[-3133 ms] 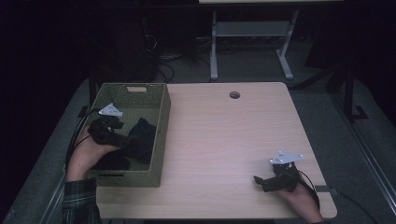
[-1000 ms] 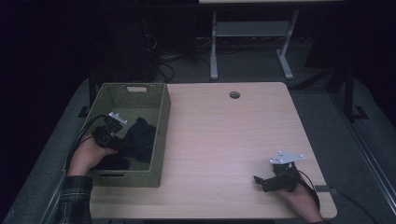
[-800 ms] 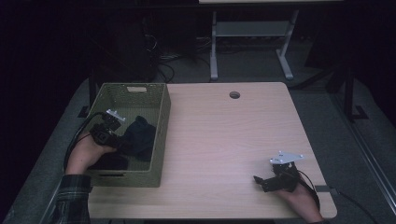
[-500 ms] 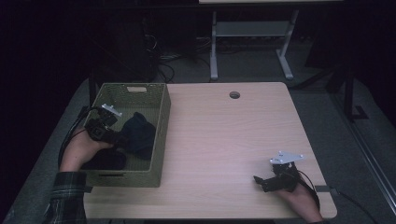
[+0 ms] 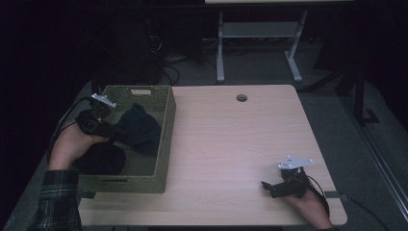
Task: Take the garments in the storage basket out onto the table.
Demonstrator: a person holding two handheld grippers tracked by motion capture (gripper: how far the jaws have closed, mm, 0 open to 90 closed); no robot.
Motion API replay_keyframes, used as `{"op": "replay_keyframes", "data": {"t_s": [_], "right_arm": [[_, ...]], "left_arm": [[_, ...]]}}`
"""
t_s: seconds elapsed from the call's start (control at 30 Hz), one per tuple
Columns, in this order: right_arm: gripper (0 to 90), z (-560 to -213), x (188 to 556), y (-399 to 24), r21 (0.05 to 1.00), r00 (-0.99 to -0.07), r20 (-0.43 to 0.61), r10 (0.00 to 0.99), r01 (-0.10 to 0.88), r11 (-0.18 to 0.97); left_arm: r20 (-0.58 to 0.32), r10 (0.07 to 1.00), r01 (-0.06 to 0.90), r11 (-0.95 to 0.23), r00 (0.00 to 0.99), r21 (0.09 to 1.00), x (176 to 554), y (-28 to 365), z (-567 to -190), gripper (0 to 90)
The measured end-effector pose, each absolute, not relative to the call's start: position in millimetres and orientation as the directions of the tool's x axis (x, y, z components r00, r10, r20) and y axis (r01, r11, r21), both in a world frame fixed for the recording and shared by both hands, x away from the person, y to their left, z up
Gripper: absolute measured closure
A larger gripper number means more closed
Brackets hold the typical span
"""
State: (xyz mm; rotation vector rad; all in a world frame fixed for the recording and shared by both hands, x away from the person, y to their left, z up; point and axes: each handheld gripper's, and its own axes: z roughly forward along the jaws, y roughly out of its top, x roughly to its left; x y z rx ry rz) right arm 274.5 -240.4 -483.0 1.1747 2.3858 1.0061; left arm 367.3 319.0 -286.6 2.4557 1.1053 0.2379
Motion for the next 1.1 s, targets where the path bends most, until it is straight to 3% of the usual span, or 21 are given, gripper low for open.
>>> {"op": "replay_keyframes", "data": {"t_s": [1.1], "right_arm": [[0.5,-483.1,274.6,-240.5,0.703,-0.623,0.039,0.782,0.573,0.422]], "left_arm": [[-0.02,0.683,0.583,-0.608,0.73,0.538,363.3,299.1,-212.4,68.0]]}}
